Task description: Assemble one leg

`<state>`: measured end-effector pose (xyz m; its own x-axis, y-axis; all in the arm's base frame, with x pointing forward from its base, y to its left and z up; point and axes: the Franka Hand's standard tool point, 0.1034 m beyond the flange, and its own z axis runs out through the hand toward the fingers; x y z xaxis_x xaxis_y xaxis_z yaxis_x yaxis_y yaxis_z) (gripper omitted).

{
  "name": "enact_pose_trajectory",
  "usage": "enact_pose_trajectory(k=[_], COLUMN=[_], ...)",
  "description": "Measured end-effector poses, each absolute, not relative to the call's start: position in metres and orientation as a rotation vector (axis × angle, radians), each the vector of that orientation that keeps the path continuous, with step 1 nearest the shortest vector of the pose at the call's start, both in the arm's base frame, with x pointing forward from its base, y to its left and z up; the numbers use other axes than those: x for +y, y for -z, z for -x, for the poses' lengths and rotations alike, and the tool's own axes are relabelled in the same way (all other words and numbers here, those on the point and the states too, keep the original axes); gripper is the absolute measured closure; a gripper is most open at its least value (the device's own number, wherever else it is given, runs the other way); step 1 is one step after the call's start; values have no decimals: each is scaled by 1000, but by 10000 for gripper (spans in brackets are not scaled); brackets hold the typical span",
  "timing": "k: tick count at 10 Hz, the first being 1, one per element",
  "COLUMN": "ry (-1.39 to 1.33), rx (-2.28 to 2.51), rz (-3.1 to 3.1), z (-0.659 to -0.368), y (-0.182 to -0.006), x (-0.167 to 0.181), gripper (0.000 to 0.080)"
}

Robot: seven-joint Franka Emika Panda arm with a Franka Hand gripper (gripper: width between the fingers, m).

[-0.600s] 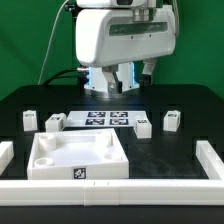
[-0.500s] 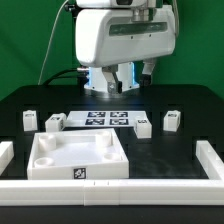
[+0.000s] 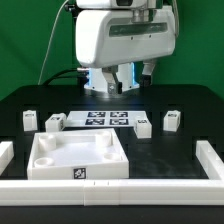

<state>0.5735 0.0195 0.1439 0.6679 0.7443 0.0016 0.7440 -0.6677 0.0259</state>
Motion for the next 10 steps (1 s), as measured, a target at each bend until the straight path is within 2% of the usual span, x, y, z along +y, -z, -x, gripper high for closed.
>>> enact_pose_trajectory(k=[4, 8, 10], ry=[-43, -88, -71], rx=[1373, 1793, 1793], rz=[-2792, -2521, -2529], z=[-572, -535, -529], y=[-142, -106, -101], x=[19, 5, -3], gripper=[150, 150, 150])
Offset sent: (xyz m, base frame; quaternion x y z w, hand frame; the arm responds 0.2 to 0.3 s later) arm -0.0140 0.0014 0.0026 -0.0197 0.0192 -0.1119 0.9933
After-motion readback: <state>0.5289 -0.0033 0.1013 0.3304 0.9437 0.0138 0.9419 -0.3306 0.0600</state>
